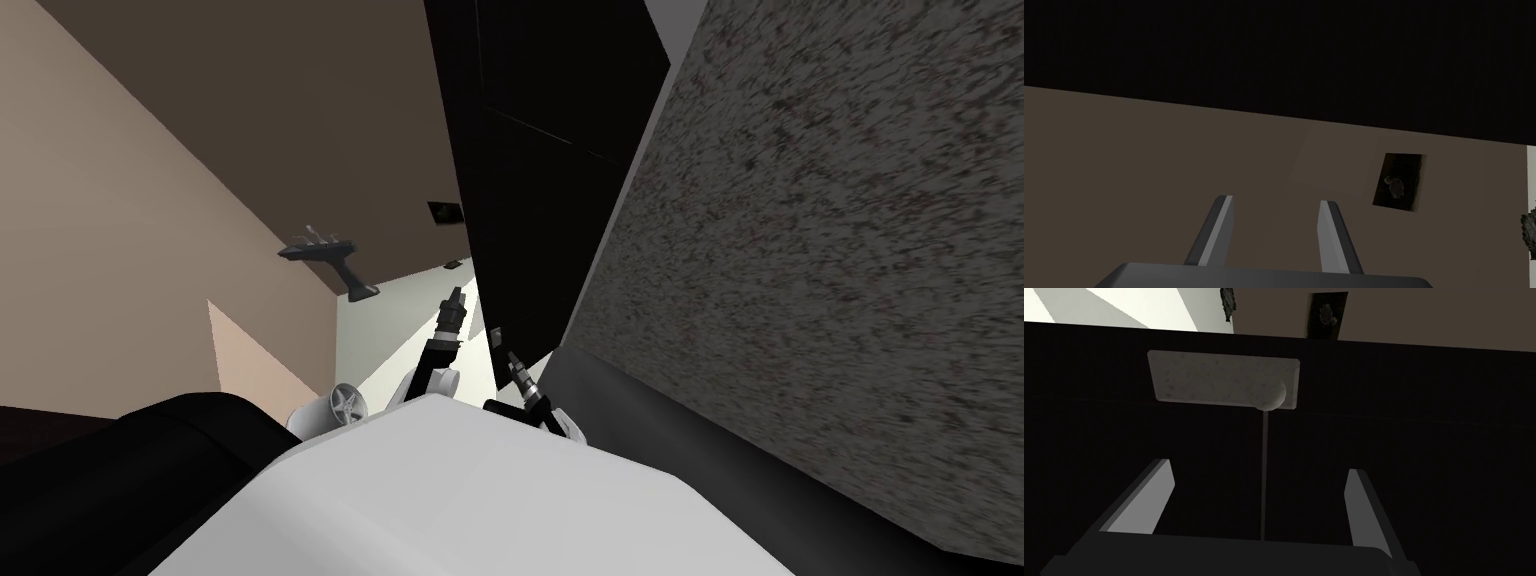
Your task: Push the door open
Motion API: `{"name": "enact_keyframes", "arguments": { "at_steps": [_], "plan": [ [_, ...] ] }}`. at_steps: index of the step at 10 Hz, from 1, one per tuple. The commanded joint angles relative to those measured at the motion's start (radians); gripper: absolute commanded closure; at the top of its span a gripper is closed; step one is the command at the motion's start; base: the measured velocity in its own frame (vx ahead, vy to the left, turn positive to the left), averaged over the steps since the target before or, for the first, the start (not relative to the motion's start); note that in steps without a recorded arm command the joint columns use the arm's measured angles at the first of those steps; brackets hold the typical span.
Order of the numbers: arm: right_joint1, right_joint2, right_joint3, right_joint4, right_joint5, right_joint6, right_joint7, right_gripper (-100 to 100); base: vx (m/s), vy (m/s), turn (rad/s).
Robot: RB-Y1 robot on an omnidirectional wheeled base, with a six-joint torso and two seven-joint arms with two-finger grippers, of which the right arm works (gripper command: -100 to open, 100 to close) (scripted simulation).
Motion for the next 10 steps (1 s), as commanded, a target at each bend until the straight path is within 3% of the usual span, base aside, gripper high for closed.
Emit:
{"name": "enact_keyframes", "arguments": {
  "at_steps": [1, 4, 7, 8, 9, 10],
  "plan": [
    [-0.004, -0.003, -0.005, 0.007, 0.0, -0.002, 0.002, -100, 0.124, 0.118, 0.021],
    [-0.008, 0.002, -0.015, 0.017, 0.0, 0.0, 0.007, -100, 0.161, 0.158, 0.029],
    [-0.012, 0.024, -0.025, 0.027, 0.0, 0.001, 0.012, -100, 0.158, 0.146, 0.026],
    [-0.011, 0.019, -0.023, 0.024, 0.0, 0.001, 0.011, -100, 0.052, 0.06, -0.003],
    [-0.011, 0.019, -0.023, 0.024, 0.0, 0.001, 0.011, 100, -0.004, -0.006, -0.001],
    [-0.011, 0.019, -0.023, 0.024, 0.0, 0.001, 0.011, 100, -0.019, -0.024, 0.005]
  ]
}}
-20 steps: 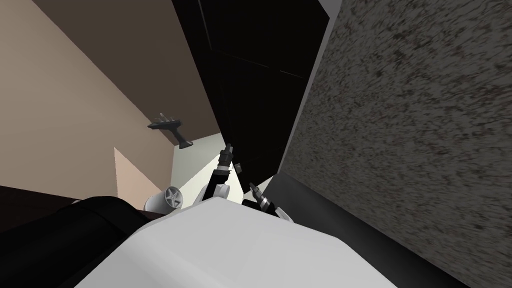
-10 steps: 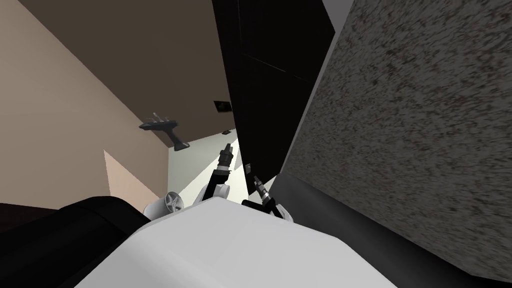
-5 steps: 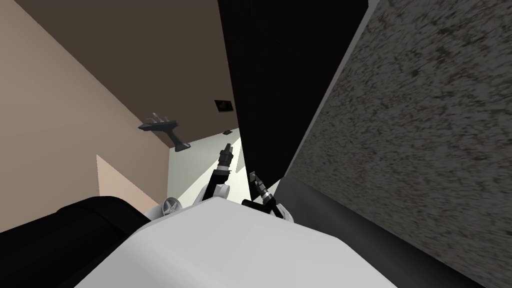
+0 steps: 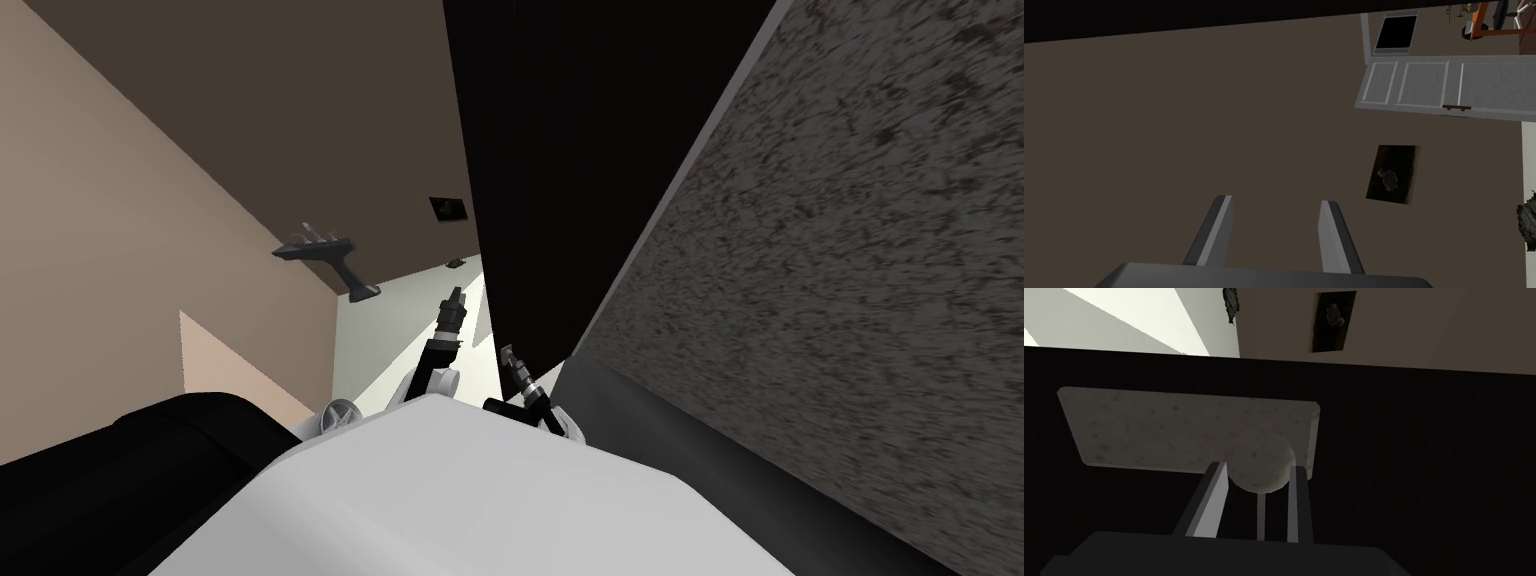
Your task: Push the door open
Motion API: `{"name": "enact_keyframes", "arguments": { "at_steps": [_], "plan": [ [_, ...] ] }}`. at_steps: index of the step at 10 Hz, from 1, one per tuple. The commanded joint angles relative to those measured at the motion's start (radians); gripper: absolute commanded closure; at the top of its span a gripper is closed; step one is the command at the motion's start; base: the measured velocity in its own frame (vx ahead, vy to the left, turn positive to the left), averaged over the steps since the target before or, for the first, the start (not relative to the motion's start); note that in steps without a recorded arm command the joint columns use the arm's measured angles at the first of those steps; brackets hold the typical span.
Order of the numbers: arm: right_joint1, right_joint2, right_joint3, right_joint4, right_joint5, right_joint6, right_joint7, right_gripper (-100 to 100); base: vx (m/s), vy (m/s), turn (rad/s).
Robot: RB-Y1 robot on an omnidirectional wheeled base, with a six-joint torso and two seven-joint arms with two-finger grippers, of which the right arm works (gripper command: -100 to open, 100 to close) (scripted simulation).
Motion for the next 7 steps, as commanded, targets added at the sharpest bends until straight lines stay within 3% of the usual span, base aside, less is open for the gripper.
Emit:
{"name": "enact_keyframes", "arguments": {
  "at_steps": [1, 4, 5, 7],
  "plan": [
    [0.001, -0.001, 0.0, 0.001, 0.0, 0.0, 0.0, 100, -0.02, -0.023, 0.0],
    [0.001, -0.001, 0.0, 0.001, 0.0, 0.0, 0.0, 100, -0.007, -0.007, 0.0],
    [0.005, -0.016, -0.006, -0.003, -0.003, 0.0, 0.001, -100, -0.098, -0.065, -0.101],
    [0.008, -0.019, -0.011, -0.006, -0.006, 0.0, 0.002, -100, -0.201, -0.1, -0.065]
  ]
}}
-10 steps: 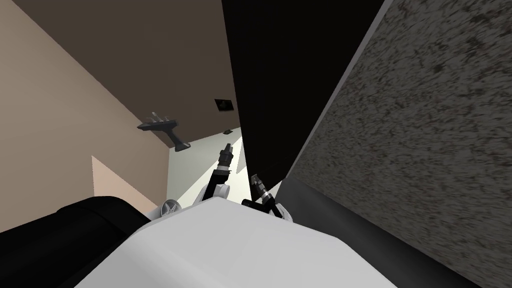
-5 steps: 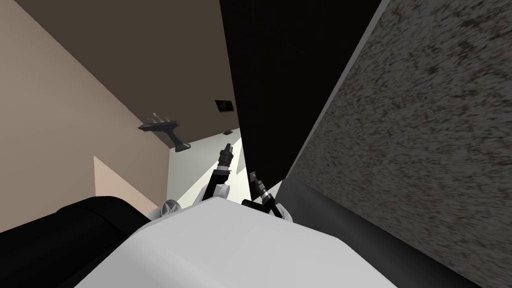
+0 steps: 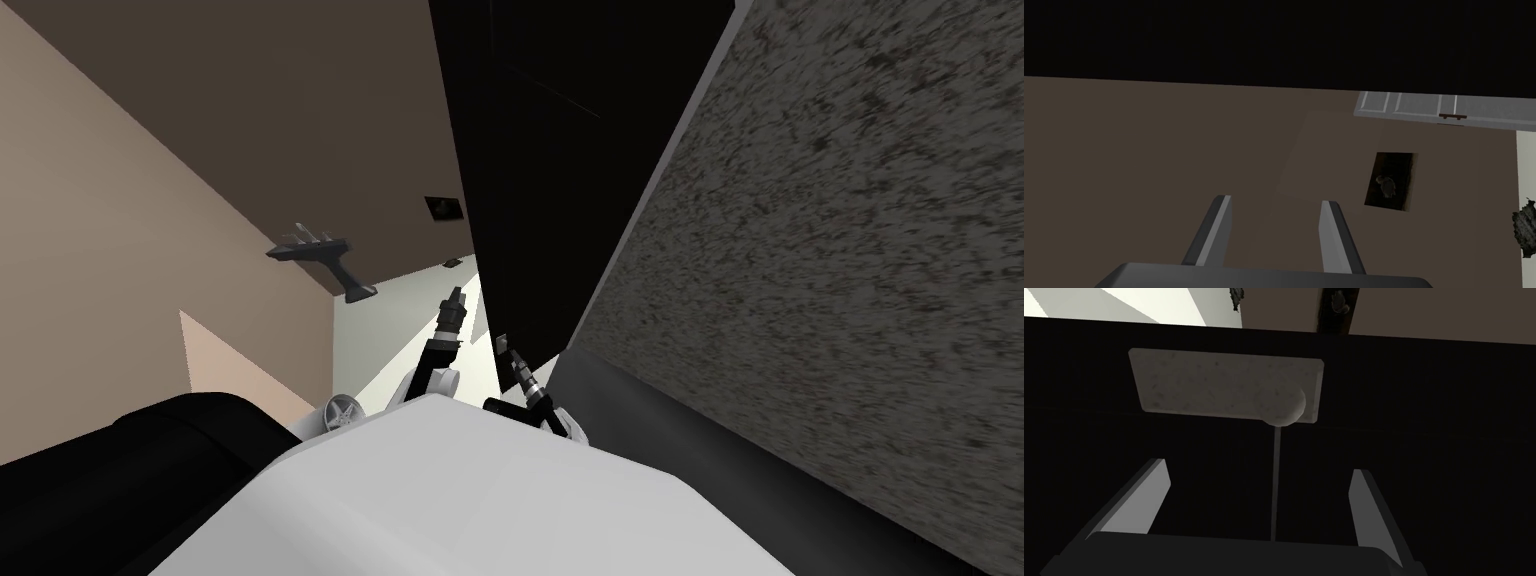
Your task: Push the door open
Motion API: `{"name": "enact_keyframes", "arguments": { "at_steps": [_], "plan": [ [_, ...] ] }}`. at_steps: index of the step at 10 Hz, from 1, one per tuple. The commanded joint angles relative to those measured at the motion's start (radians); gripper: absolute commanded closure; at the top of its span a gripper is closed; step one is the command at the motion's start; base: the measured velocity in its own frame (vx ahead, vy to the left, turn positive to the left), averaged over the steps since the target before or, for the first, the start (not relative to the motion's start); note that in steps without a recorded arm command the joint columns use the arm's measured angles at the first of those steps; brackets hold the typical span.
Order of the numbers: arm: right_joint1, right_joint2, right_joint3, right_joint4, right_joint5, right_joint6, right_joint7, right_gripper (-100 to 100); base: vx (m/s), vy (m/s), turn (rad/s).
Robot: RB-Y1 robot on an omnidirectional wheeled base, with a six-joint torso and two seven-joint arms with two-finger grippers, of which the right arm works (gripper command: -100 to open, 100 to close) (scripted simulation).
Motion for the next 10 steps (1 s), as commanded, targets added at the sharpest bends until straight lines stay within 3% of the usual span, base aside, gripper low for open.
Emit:
{"name": "enact_keyframes", "arguments": {
  "at_steps": [1, 2, 4, 8, 10],
  "plan": [
    [0.005, 0.004, -0.007, -0.003, -0.004, -0.001, 0.002, -100, -0.206, -0.117, -0.092],
    [0.007, 0.011, -0.009, -0.005, -0.006, -0.001, 0.002, -100, -0.185, -0.109, -0.074],
    [0.005, 0.001, -0.011, 0.002, -0.005, -0.006, 0.005, -100, -0.023, -0.005, 0.013],
    [0.004, -0.001, -0.018, 0.009, -0.006, -0.014, 0.01, -100, 0.145, 0.126, 0.016],
    [0.004, 0.009, -0.023, 0.015, -0.006, -0.02, 0.014, -100, 0.152, 0.154, 0.024]
  ]
}}
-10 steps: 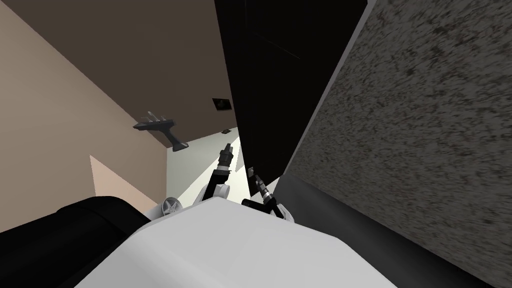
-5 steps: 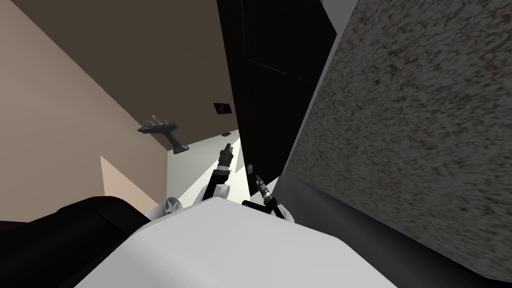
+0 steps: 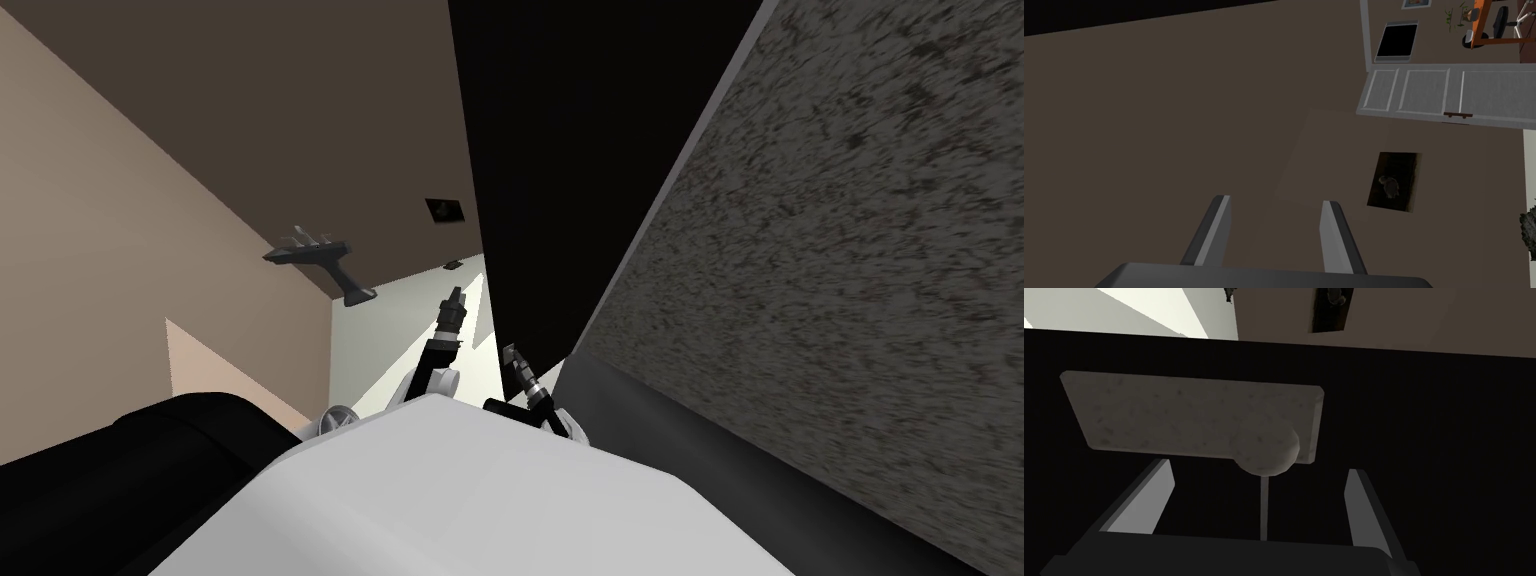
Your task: Push the door open
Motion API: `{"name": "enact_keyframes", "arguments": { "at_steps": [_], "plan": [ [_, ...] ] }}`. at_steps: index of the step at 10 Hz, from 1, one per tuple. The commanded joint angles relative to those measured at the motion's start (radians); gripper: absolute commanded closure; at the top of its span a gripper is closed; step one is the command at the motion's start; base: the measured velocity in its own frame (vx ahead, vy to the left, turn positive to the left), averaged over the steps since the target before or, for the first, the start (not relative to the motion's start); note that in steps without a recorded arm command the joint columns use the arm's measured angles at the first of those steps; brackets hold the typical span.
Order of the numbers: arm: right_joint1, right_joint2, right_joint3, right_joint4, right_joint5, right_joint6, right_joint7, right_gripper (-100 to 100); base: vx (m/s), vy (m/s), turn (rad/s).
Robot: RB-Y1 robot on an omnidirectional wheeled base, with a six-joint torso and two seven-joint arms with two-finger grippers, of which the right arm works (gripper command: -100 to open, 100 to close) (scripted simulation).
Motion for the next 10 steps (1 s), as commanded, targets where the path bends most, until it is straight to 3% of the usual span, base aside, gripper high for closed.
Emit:
{"name": "enact_keyframes", "arguments": {
  "at_steps": [1, 2, 3, 8, 10],
  "plan": [
    [0.001, 0.01, -0.003, 0.003, 0.0, -0.004, 0.003, -100, 0.146, 0.13, 0.014],
    [0.0, 0.007, -0.002, 0.004, 0.0, -0.003, 0.002, -100, 0.07, 0.053, -0.002],
    [0.0, 0.007, -0.002, 0.004, 0.0, -0.003, 0.002, 100, -0.014, -0.007, -0.008],
    [0.0, 0.007, -0.002, 0.004, 0.0, -0.003, 0.002, 100, -0.013, -0.011, 0.002],
    [-0.001, -0.005, -0.023, 0.009, -0.007, -0.001, 0.007, 100, 0.055, 0.11, -0.038]
  ]
}}
